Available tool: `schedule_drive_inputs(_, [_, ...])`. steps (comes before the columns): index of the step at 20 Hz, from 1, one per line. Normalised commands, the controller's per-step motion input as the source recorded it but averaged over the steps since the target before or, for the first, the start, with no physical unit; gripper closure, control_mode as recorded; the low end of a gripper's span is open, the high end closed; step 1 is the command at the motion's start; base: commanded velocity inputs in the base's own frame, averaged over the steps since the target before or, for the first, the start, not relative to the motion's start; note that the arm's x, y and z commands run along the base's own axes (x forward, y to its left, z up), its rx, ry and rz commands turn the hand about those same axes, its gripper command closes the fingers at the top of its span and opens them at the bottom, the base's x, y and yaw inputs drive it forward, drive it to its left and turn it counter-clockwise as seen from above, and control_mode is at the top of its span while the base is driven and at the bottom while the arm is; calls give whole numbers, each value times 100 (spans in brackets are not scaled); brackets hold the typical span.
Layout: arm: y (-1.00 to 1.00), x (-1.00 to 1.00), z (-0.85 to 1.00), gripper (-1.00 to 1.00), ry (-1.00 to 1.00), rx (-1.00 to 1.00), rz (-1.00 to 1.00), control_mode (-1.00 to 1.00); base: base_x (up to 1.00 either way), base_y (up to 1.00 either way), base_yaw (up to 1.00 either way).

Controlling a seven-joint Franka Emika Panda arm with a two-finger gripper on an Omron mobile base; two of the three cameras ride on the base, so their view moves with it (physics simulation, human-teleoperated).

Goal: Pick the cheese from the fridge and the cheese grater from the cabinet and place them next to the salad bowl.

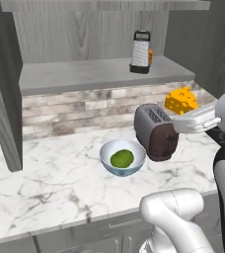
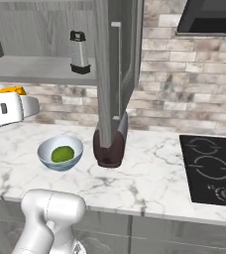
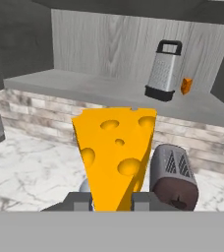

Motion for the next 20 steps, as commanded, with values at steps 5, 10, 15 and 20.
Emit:
schedule_drive_inputs(5, [0,0,0,100,0,0,0,100,93,37,-13])
schedule_drive_inputs(10, [0,0,0,100,0,0,0,100,57,88,-1])
schedule_drive_inputs(15, [0,0,0,100,0,0,0,100,79,97,-18])
schedule_drive_inputs(20, [0,0,0,100,0,0,0,100,85,87,-35])
